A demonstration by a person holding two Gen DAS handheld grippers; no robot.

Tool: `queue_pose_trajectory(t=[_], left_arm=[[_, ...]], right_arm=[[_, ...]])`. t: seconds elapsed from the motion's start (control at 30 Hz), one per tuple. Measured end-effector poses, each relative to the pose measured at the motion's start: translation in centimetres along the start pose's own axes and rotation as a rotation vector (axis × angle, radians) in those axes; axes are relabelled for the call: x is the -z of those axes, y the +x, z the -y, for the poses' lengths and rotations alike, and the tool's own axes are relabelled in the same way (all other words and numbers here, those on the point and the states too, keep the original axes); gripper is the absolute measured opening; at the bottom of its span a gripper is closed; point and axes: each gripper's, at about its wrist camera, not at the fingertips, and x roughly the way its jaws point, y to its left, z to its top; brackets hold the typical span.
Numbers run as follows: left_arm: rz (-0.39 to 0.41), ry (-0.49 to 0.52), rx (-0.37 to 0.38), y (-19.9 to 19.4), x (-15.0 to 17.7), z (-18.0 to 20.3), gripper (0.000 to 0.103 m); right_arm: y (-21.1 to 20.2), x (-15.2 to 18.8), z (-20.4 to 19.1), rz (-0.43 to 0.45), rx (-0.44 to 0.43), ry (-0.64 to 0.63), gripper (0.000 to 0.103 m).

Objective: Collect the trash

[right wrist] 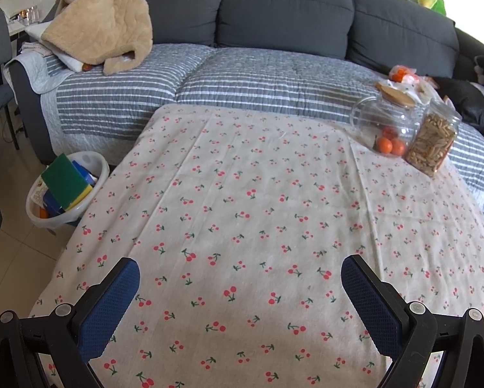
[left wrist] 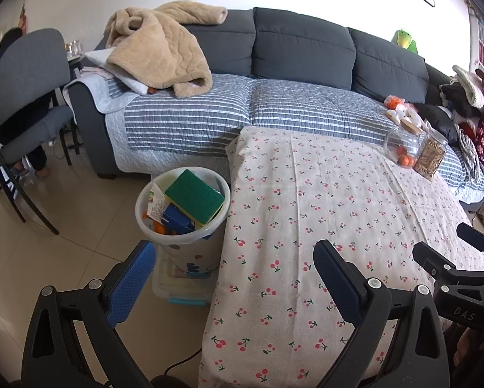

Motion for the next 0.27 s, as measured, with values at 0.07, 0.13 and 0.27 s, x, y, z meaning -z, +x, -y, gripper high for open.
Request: queue_pose_trajectory(t=[0.07, 0.13, 0.27], left_arm=[[0.004, 0.001, -0.003, -0.06, 0.00, 0.04, 0.099], [0.009, 0.002, 0.000, -0.13, -0.01, 0.03, 0.099], [0.007, 0.004, 0.011, -0.12, -0.06, -0.02, 0.099]], right_arm=[[0.06, 0.09, -0.09, -0.002, 0.000, 0.000, 0.102], [0.10, 0.17, -0.18, -0.005, -0.001, 0.000, 0.102], [0.15, 0.13, -0.16, -0.007, -0.001, 0.001, 0.102]])
